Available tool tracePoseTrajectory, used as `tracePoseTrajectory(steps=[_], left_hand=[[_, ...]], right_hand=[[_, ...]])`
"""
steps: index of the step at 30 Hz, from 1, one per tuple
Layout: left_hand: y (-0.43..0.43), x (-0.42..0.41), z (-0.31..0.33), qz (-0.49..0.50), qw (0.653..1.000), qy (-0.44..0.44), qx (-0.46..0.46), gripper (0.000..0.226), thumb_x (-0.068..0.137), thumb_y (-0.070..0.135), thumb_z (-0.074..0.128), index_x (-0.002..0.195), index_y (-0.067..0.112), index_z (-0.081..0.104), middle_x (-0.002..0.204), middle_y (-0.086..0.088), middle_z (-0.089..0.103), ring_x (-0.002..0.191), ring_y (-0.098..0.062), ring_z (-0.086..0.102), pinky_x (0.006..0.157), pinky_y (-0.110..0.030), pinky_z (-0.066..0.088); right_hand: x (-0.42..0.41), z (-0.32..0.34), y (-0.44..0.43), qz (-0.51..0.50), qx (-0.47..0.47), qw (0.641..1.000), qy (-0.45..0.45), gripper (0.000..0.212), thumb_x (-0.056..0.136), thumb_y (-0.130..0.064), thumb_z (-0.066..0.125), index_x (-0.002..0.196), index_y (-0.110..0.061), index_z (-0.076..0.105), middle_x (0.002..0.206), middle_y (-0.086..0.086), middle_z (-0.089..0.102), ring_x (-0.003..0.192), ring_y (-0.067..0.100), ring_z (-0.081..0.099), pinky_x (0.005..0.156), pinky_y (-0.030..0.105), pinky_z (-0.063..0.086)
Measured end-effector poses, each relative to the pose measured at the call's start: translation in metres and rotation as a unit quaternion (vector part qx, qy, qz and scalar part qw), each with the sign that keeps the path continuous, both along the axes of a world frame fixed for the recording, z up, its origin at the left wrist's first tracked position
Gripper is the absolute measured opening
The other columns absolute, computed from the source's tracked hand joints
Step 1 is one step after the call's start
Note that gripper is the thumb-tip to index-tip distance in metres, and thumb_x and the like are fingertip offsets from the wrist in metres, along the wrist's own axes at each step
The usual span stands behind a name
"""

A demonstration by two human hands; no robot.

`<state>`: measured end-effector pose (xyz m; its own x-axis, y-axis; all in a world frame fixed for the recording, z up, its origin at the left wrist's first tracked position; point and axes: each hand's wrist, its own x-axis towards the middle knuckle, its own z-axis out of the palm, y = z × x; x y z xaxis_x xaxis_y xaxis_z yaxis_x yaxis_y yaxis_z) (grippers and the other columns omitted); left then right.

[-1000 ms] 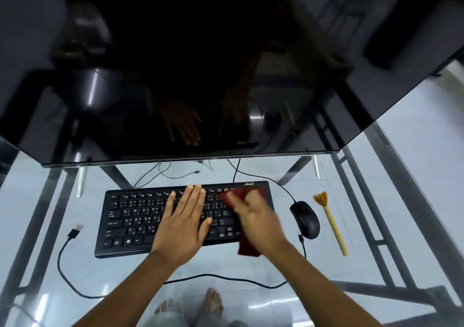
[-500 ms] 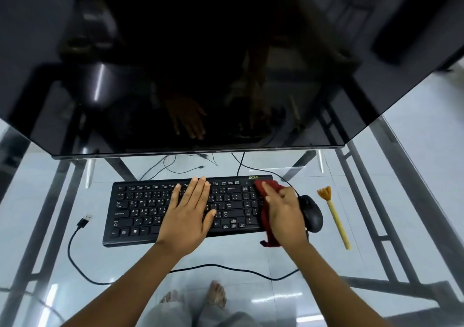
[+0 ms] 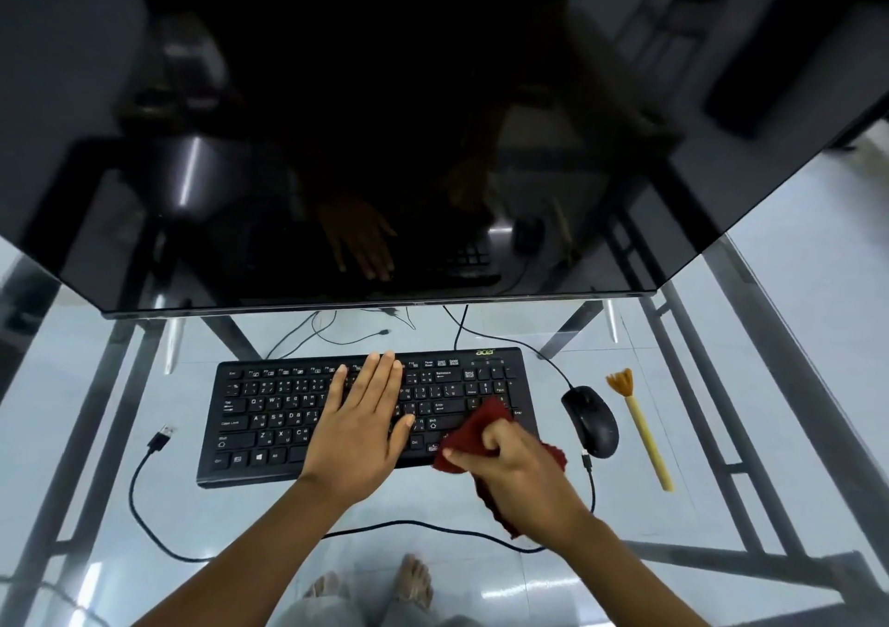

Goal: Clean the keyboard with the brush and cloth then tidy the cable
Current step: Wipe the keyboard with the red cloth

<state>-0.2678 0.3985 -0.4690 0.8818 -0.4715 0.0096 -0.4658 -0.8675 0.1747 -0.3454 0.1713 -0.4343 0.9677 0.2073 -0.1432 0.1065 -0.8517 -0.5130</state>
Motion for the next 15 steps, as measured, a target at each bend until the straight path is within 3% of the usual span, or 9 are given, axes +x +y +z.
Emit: tracePoseTrajectory(steps=[3,5,7,9,10,11,13,15], left_hand=[[0.000,0.001,-0.001,-0.001,1.000,-0.001,-0.003,0.064,0.100,0.048,0.022,0.152,0.010,0.021,0.160,-0.005,0.018,0.149,-0.019,0.009,0.117,-0.049,0.011],[0.001,0.000,-0.001,0.000,1.000,0.001,-0.002,0.064,0.100,0.048,0.022,0.152,0.010,0.021,0.160,-0.005,0.017,0.149,-0.019,0.009,0.117,-0.050,0.011],[0.001,0.000,-0.001,0.003,1.000,0.000,0.001,0.065,0.100,0.048,0.023,0.151,0.009,0.022,0.160,-0.005,0.018,0.149,-0.019,0.010,0.116,-0.050,0.012],[0.000,0.000,-0.001,0.002,1.000,0.000,0.003,0.065,0.100,0.048,0.023,0.151,0.008,0.023,0.160,-0.005,0.018,0.149,-0.020,0.010,0.117,-0.050,0.011],[0.000,0.000,0.000,0.001,1.000,-0.001,0.003,0.065,0.100,0.048,0.023,0.151,0.008,0.023,0.160,-0.005,0.018,0.149,-0.020,0.010,0.117,-0.050,0.011],[0.000,0.000,-0.001,0.000,1.000,-0.002,0.003,0.065,0.100,0.048,0.023,0.151,0.008,0.023,0.160,-0.005,0.018,0.149,-0.019,0.010,0.117,-0.050,0.010],[0.000,0.000,-0.001,0.000,1.000,-0.001,0.000,0.065,0.100,0.049,0.021,0.151,0.009,0.022,0.160,-0.004,0.018,0.149,-0.019,0.009,0.117,-0.049,0.009],[0.001,0.000,-0.002,0.003,1.000,0.001,-0.004,0.065,0.100,0.050,0.020,0.151,0.010,0.021,0.160,-0.004,0.017,0.149,-0.019,0.008,0.118,-0.049,0.008]], right_hand=[[0.001,-0.001,-0.032,-0.091,0.005,0.994,-0.055,0.035,0.102,-0.045,0.034,0.123,-0.049,0.062,0.099,-0.015,0.046,0.088,0.003,0.048,0.075,0.017,0.046],[-0.002,0.000,-0.032,-0.190,0.036,0.976,-0.099,0.047,0.101,-0.051,0.033,0.120,-0.027,0.069,0.089,-0.012,0.042,0.077,0.000,0.051,0.065,0.014,0.049],[-0.003,0.010,-0.008,-0.253,0.131,0.958,-0.016,0.056,0.092,-0.063,0.046,0.103,-0.011,0.066,0.070,-0.011,0.045,0.054,0.001,0.050,0.049,0.014,0.044],[-0.003,0.017,0.009,-0.247,0.192,0.945,0.095,0.047,0.084,-0.058,0.066,0.086,-0.014,0.051,0.056,-0.005,0.046,0.042,0.010,0.046,0.040,0.022,0.039],[0.002,0.015,0.007,-0.240,0.159,0.954,0.086,0.045,0.083,-0.057,0.069,0.082,-0.017,0.048,0.056,-0.006,0.049,0.043,0.012,0.048,0.039,0.022,0.040],[0.010,0.016,0.004,-0.279,0.198,0.936,0.084,0.038,0.085,-0.057,0.067,0.082,-0.023,0.050,0.062,-0.009,0.052,0.047,0.008,0.051,0.042,0.020,0.042],[0.027,0.014,-0.007,-0.349,0.185,0.918,0.029,0.014,0.096,-0.047,0.054,0.102,-0.037,0.061,0.089,-0.014,0.053,0.067,-0.002,0.051,0.057,0.005,0.041],[0.041,0.012,0.000,-0.367,0.113,0.923,-0.025,0.027,0.102,-0.027,0.044,0.126,-0.026,0.058,0.103,-0.009,0.048,0.074,-0.001,0.048,0.067,0.002,0.040]])
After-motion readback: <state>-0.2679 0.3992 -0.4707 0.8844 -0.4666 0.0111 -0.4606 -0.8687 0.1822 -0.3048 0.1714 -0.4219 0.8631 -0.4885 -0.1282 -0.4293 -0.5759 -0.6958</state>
